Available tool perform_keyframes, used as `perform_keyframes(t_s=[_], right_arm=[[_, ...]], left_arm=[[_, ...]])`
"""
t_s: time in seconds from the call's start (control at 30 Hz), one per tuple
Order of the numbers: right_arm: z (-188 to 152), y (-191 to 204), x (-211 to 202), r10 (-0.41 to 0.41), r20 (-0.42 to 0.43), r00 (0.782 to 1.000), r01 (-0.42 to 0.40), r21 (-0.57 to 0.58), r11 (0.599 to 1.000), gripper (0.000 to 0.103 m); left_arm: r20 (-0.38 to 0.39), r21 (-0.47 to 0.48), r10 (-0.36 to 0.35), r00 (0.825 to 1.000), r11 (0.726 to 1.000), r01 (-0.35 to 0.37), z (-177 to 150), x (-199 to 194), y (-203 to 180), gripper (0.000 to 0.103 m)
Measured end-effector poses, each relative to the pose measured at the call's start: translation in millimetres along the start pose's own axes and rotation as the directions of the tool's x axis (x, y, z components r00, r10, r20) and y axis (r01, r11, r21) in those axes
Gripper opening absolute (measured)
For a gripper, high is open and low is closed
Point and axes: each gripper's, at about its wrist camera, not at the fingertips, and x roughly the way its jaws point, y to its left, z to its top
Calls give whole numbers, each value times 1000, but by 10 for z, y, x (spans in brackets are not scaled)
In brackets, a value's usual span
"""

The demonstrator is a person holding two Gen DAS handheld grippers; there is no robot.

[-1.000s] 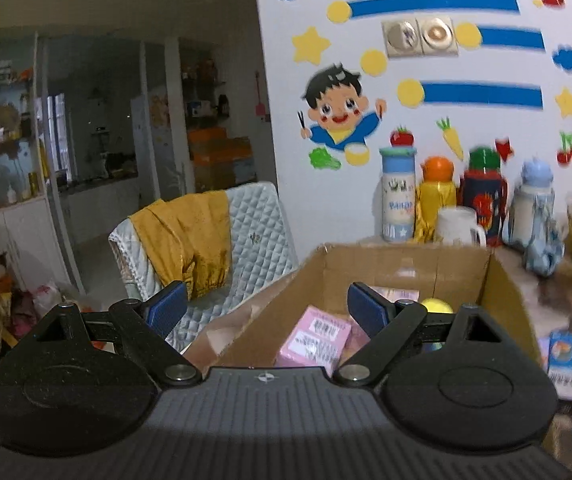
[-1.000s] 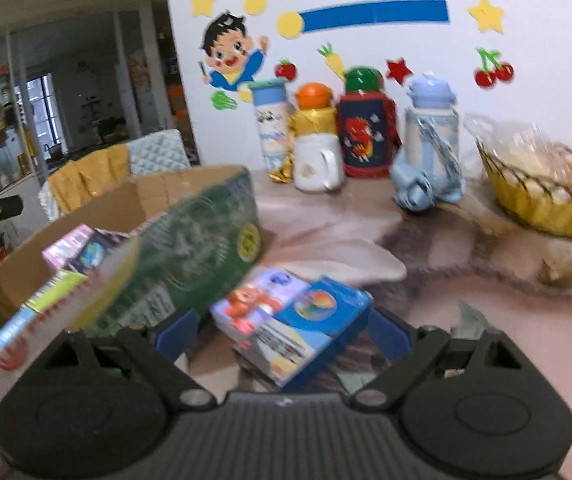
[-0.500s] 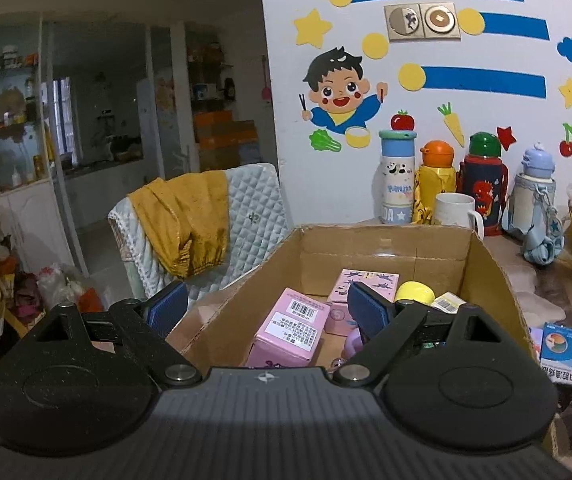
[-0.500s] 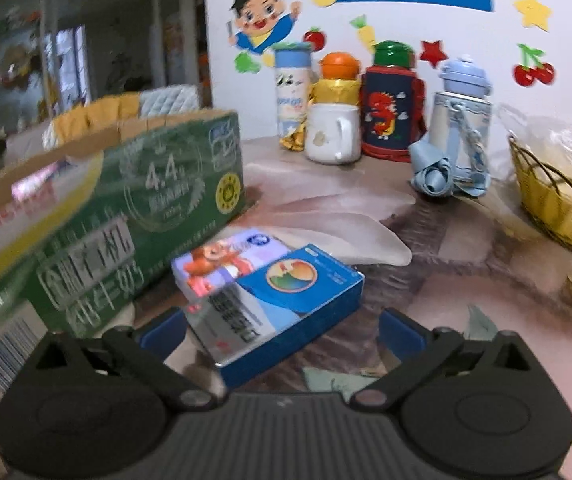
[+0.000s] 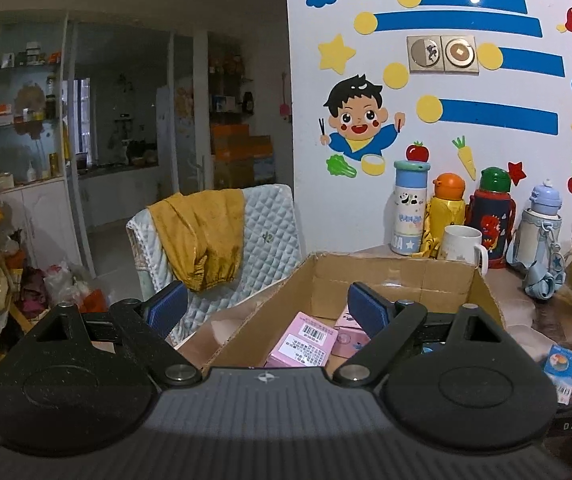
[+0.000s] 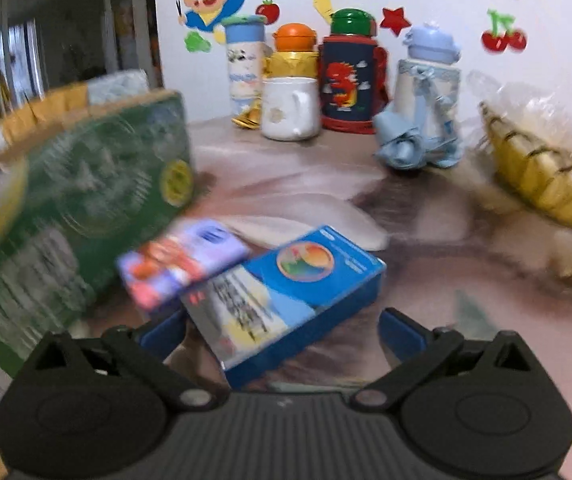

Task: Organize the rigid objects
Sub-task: 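Move both open tools back toward the blue medicine box and bear tissue pack, then grasp the blue medicine box with the right tool while the left grasps the bear tissue pack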

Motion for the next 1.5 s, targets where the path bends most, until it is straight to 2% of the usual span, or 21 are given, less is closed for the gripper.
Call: perform_keyframes(t_s=[0.1,0.17,0.3,0.5,0.6,0.67,0.7,0.77,0.83,0.97,1.1,1.3,1.37,1.43,1.5], right_arm=[[-43,-207,-53,-23,-20,1000,23,39,999,102],[-68,-327,-80,-70,-26,997,71,45,996,102],[-89,-489,-135,-106,-9,994,106,107,989,102],[-58,-417,-157,-27,74,997,11,210,978,102],[22,-333,-66,-44,78,996,26,220,975,102],[84,-310,8,-87,72,994,70,209,975,101],[108,-309,40,-105,66,992,89,204,975,100],[144,-333,97,-122,48,991,110,198,974,83],[151,-382,134,-117,34,993,108,200,974,76],[107,-453,75,-119,42,992,110,177,978,52],[35,-591,-23,-105,54,993,95,163,982,50],[-109,-984,-226,-96,76,993,75,246,966,50],[-150,-1088,-269,-68,77,995,45,260,964,51],[-146,-1105,-278,-83,72,994,65,224,972,51],[-152,-1168,-275,-40,81,996,20,235,972,51]], left_arm=[[8,-11,-4,1000,1000,4,28,-52,15,103],[12,-22,-16,1000,1000,16,53,-97,13,103],[18,-19,-51,999,998,51,73,-204,-67,103],[9,52,-143,990,989,142,32,-376,-327,103],[-10,93,-197,980,976,197,-7,-447,-466,103],[-26,117,-230,973,966,231,-36,-482,-559,103],[-34,129,-245,969,960,248,-56,-503,-603,103],[-55,139,-269,961,951,275,-86,-528,-685,103],[-78,139,-306,949,939,314,-104,-541,-763,103],[-95,144,-364,927,916,374,-143,-596,-946,103],[-117,159,-412,904,890,426,-215,-655,-1199,103],[-164,161,-449,878,866,473,-389,-597,-1651,103],[-184,177,-450,874,859,480,-467,-540,-1831,103],[-208,196,-442,872,855,480,-553,-470,-2020,103],[-237,205,-417,877,861,465,-635,-354,-2163,103]])
